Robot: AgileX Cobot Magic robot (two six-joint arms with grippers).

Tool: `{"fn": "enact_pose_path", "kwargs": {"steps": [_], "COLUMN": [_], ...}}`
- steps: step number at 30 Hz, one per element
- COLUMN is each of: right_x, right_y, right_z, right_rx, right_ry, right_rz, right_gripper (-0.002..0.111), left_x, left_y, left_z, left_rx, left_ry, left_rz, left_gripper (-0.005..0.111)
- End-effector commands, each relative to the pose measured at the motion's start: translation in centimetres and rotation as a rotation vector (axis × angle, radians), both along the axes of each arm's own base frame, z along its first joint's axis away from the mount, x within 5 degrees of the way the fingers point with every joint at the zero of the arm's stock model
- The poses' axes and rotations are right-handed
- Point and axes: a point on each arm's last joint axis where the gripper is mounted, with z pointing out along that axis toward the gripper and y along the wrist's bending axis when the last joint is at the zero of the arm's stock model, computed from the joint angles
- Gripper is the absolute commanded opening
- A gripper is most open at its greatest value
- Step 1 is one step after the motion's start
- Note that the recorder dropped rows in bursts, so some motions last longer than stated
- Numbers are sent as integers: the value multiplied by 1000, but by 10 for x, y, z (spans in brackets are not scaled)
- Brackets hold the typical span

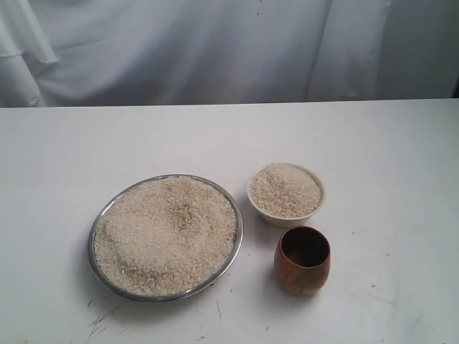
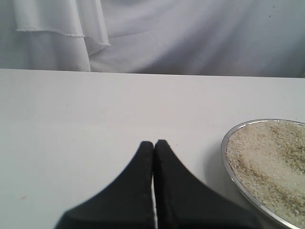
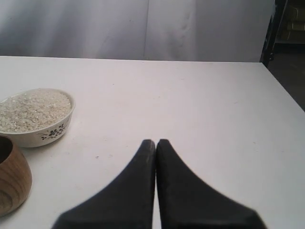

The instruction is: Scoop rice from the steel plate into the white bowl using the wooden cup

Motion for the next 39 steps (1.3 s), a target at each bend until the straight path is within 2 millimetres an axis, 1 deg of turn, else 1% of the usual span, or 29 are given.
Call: {"fn": "enact_pose_path", "kwargs": {"steps": [1, 39], "right_x": [0, 0], "right_y": [0, 0], "right_z": [-1, -1], "right_rx": [18, 33], "right_ry": [6, 8], "right_rz": [-1, -4], "right_gripper": [0, 0], "left_x": [0, 0], "left_y": [0, 0], "left_z": [-1, -1], "left_rx": [-4, -4], "left_ry": [-7, -7], "left_rz": [-1, -1], "left_gripper": [0, 0]}}
